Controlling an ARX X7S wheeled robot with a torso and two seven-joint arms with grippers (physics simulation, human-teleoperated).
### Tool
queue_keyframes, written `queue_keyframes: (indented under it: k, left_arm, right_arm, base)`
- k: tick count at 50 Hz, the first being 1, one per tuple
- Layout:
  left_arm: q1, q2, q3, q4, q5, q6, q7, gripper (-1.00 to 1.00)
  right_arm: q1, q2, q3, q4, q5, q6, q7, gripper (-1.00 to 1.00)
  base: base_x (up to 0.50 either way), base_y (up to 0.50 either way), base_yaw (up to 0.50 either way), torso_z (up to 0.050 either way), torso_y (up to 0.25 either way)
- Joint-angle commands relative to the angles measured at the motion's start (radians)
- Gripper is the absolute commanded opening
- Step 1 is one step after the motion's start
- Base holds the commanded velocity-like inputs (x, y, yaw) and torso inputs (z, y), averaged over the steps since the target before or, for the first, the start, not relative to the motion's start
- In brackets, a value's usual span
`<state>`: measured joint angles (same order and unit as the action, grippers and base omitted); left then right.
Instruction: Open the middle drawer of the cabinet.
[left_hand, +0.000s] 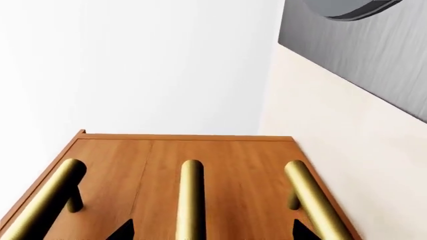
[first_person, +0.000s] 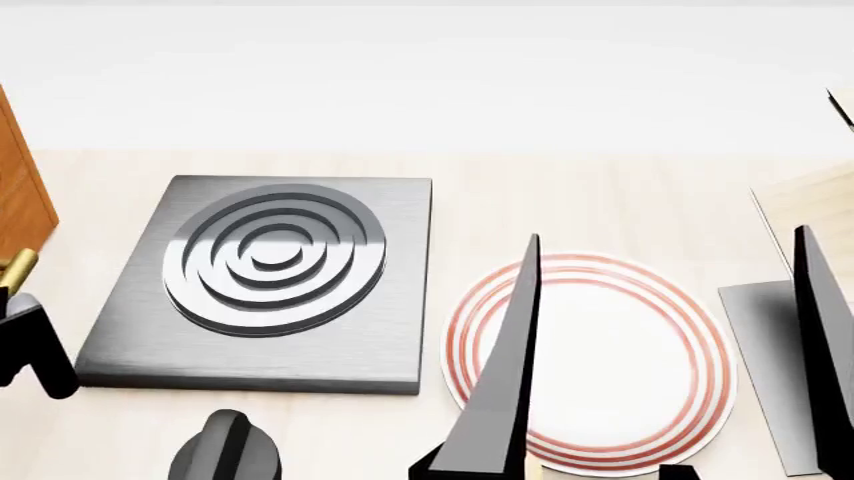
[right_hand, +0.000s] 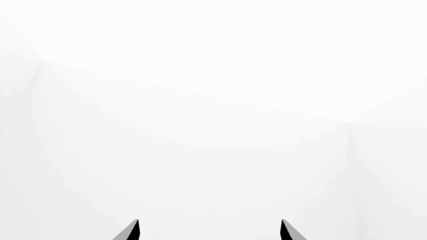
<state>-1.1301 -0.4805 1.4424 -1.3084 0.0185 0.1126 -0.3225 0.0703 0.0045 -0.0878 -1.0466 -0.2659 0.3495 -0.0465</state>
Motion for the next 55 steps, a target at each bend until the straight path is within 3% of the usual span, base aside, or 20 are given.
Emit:
queue_keyframes:
  k: [1, 55]
  left_arm:
    - [0.000, -0.003, 0.013, 0.000, -0.009, -0.016, 0.014, 1.00]
    - [-0.012, -0.017, -0.011, 0.000, -0.015, -0.080, 0.002, 1.00]
  right_arm:
    - [0.003, 0.001, -0.001, 0.000, 0.001, 0.006, 0.000, 1.00]
    - [-0.003, 0.007, -0.007, 0.001, 0.002, 0.005, 0.003, 1.00]
  base:
    - [0.00, 0.00, 0.00, 0.000, 0.000]
    - [0.00, 0.00, 0.00, 0.000, 0.000]
